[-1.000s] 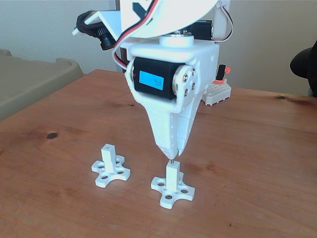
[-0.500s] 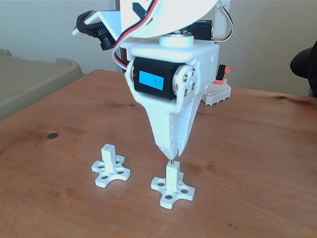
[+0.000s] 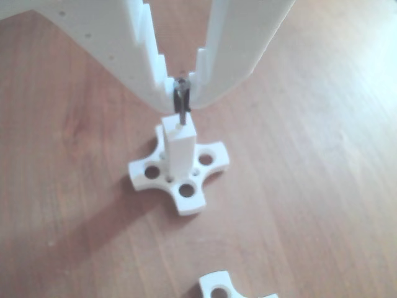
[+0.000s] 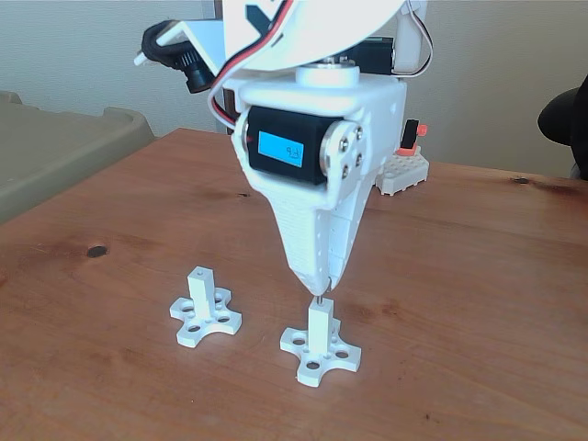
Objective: Grab the screw and set it in the hole.
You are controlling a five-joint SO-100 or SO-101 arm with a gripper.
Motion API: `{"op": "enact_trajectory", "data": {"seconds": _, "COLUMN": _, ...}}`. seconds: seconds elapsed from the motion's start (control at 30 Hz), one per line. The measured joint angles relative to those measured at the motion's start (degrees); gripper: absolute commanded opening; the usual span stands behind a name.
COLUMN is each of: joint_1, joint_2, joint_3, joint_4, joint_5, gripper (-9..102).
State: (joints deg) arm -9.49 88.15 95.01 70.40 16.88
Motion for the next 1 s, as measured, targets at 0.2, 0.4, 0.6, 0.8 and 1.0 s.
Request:
{"op": "enact_trajectory", "data": {"seconds": 0.2, "joint_1": 0.0, "joint_2": -0.8, "joint_3": 0.0, "joint_4": 0.0, "joint_5": 0.0, "gripper": -4}}
{"op": "enact_trajectory", "data": {"seconds": 0.4, "joint_1": 0.0, "joint_2": -0.8, "joint_3": 0.0, "joint_4": 0.0, "joint_5": 0.0, "gripper": -4}}
{"op": "enact_trajectory", "data": {"seconds": 0.6, "joint_1": 0.0, "joint_2": -0.8, "joint_3": 0.0, "joint_4": 0.0, "joint_5": 0.0, "gripper": -4}}
{"op": "enact_trajectory", "data": {"seconds": 0.8, "joint_1": 0.0, "joint_2": -0.8, "joint_3": 0.0, "joint_4": 0.0, "joint_5": 0.0, "gripper": -4}}
{"op": "enact_trajectory", "data": {"seconds": 1.0, "joint_1": -0.4, "joint_2": -0.8, "joint_3": 0.0, "joint_4": 0.0, "joint_5": 0.0, "gripper": -4}}
